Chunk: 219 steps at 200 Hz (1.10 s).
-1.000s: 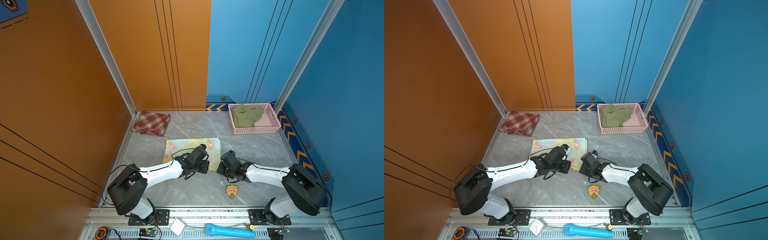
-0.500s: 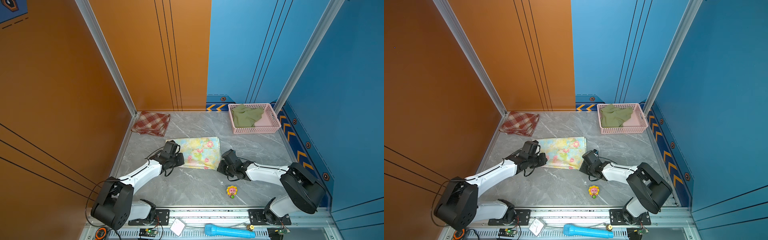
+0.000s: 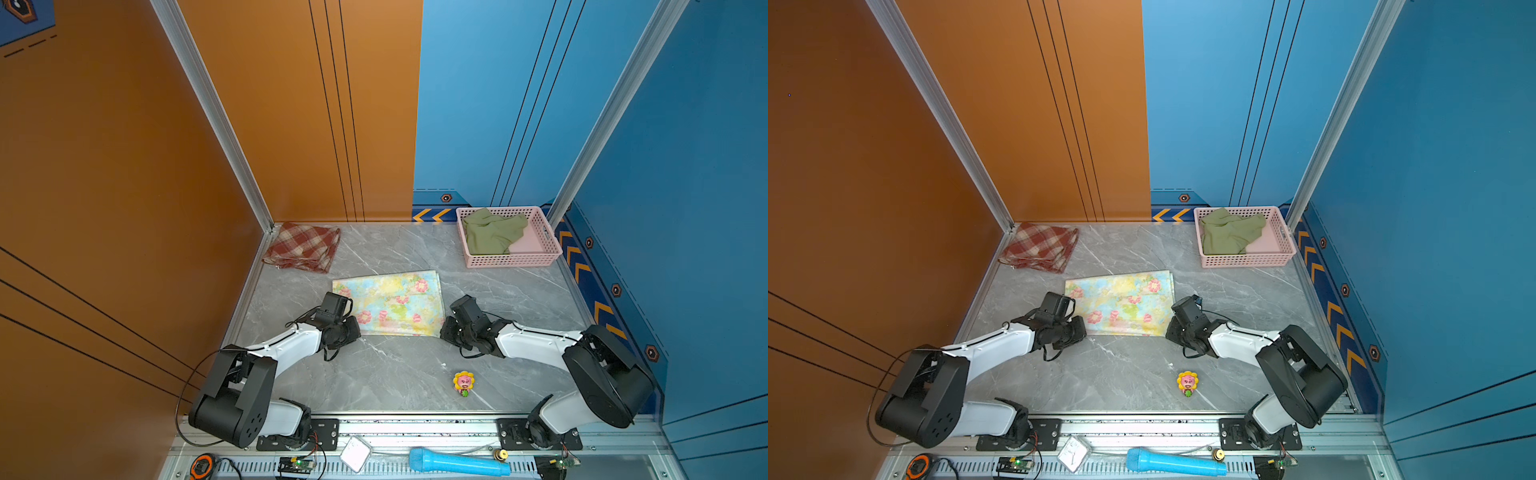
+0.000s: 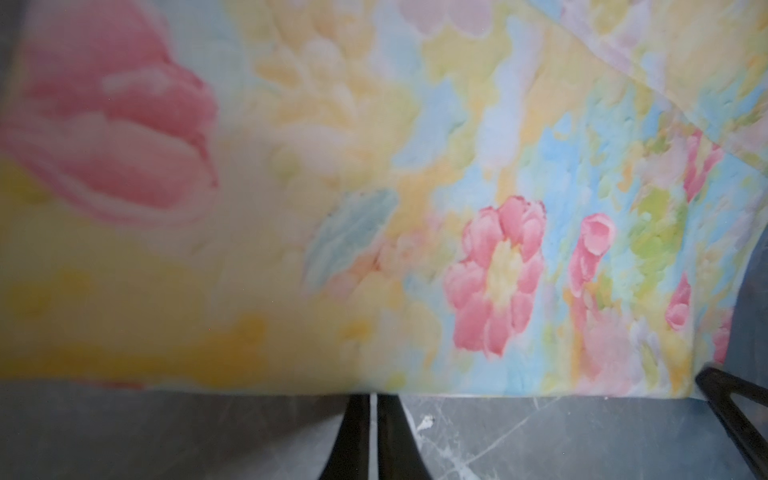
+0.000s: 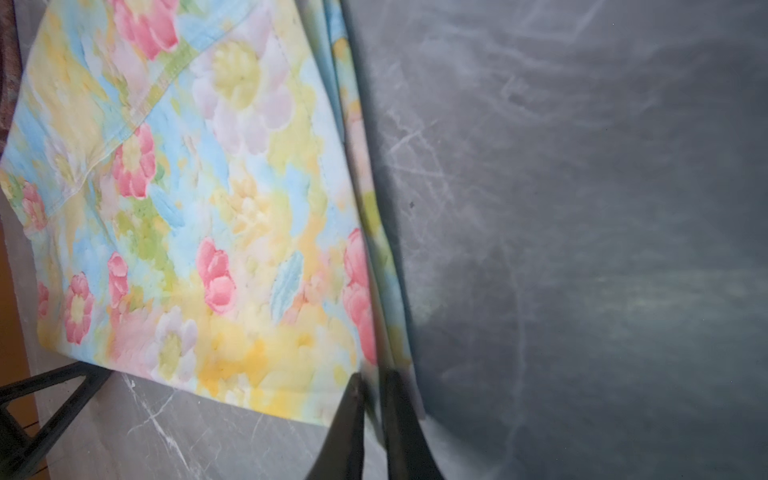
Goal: Fold and stack the skirts
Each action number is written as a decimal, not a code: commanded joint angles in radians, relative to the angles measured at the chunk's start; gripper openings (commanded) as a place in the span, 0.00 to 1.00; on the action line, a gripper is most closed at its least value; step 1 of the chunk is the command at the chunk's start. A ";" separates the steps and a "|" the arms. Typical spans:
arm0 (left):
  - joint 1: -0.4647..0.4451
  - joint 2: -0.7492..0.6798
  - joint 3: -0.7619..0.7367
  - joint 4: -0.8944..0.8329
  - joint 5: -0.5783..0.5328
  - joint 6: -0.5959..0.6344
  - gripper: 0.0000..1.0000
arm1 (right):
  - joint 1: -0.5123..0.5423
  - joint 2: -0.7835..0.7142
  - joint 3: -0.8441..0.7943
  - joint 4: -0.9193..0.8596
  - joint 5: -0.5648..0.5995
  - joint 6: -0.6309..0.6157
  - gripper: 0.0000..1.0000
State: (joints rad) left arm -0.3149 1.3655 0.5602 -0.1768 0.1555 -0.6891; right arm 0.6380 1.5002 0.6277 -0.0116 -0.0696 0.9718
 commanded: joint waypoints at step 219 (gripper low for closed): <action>0.229 0.238 0.554 -0.426 -0.079 0.194 1.00 | -0.094 0.348 0.457 -0.255 0.067 -0.375 0.51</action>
State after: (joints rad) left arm -0.1085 1.5696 1.0950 -0.5404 0.0723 -0.5449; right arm 0.5232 1.8015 1.0340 -0.2100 -0.0353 0.6357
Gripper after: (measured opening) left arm 0.996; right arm 0.564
